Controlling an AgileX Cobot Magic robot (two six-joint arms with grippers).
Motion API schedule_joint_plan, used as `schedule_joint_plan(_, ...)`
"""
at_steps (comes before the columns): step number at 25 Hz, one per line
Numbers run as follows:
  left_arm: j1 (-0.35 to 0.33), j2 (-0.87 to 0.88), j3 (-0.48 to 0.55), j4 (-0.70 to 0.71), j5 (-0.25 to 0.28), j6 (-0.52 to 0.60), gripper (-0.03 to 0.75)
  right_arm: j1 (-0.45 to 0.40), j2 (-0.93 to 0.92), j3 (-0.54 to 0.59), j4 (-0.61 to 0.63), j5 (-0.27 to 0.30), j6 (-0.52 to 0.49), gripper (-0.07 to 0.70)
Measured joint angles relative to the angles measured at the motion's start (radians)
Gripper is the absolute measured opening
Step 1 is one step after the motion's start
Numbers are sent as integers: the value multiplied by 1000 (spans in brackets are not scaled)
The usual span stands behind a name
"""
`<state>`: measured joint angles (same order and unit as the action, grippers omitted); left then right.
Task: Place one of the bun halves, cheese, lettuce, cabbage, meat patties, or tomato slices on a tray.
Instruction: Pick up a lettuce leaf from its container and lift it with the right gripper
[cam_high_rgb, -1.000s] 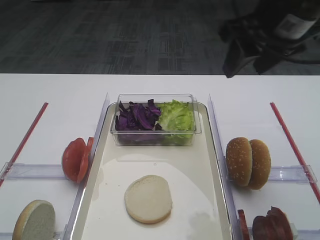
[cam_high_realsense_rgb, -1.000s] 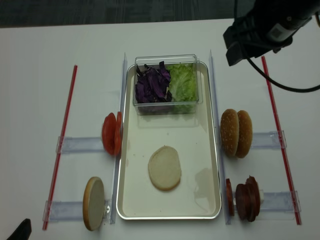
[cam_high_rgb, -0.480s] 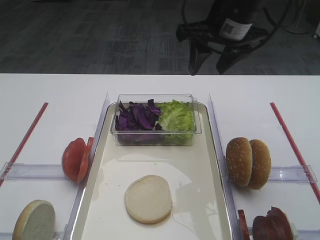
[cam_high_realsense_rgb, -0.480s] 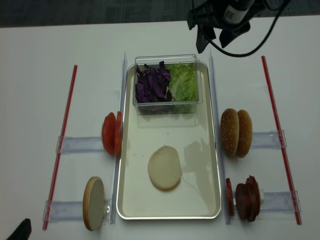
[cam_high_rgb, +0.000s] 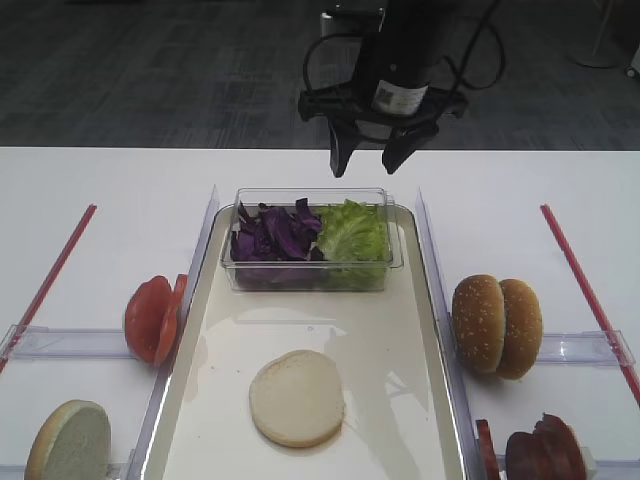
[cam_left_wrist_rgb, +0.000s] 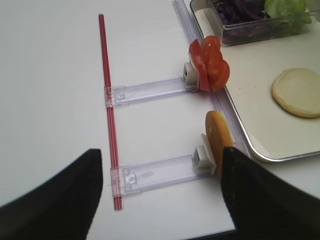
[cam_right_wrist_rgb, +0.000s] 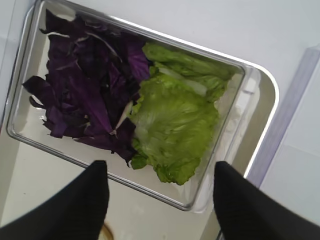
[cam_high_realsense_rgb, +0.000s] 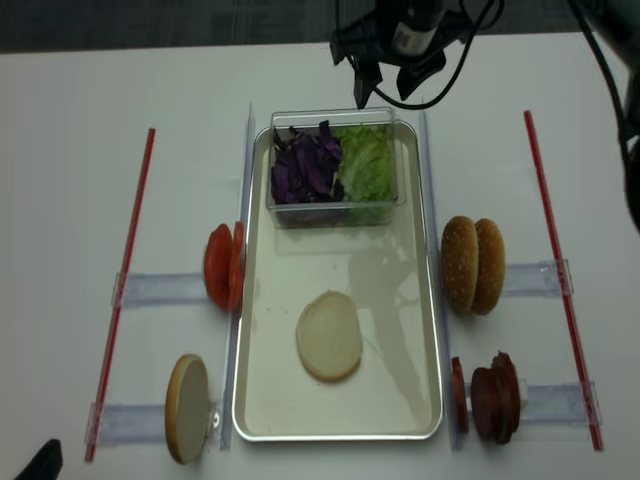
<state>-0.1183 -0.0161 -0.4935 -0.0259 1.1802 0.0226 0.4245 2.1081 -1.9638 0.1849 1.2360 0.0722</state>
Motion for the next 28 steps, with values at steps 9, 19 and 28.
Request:
schedule_joint_plan(9, 0, 0, 0, 2, 0, -2, 475, 28, 99, -41, -25, 2, 31, 447)
schedule_joint_plan(19, 0, 0, 0, 2, 0, -2, 475, 28, 138, -45, -28, 0, 35, 435)
schedule_joint_plan(28, 0, 0, 0, 2, 0, -2, 475, 28, 176, -47, -23, 0, 37, 435)
